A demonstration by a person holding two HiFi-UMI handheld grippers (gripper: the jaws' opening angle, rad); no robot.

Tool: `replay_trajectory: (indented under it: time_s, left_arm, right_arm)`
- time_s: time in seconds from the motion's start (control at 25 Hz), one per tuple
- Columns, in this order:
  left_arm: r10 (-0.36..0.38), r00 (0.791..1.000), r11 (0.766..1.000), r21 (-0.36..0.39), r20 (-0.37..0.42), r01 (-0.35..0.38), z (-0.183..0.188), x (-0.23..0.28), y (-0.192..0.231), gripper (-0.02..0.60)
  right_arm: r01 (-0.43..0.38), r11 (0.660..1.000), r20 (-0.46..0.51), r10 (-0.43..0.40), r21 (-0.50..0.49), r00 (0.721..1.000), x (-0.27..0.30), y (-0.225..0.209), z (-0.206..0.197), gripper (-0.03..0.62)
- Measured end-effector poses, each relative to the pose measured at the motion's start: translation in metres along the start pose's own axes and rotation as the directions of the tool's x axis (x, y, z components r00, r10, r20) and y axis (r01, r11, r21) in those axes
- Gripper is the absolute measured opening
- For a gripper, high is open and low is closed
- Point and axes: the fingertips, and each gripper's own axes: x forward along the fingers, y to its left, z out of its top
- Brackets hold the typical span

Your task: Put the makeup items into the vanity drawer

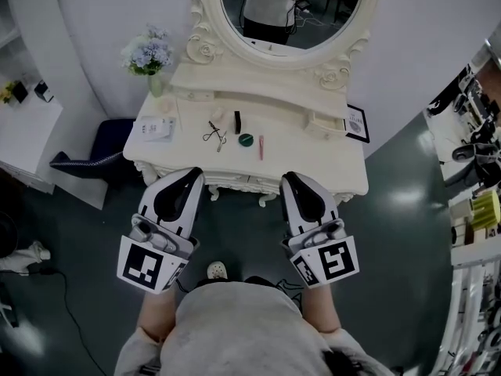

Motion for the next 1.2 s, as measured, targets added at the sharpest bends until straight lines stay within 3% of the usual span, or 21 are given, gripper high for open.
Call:
replay_trajectory:
  time_s: [0.44,1.2]
  left_arm:
    - [-0.017,1.0,0.999,-0.028,0.007,0.018,-0.019,0.026,0.029,0.014]
    - [0.054,0.998,0.999,0.001,0.027,-0.054,-0.048,0.144,0.076,0.014]
  right_arm:
    - [0.006,1.0,-0.024,-0.006,-0.001,1.0,0.034,-0.013,-0.015,0.038]
    - [-0.111,0.994,0.002,0.111,0.001,0.994,0.143,-0.104,-0.033,0.038]
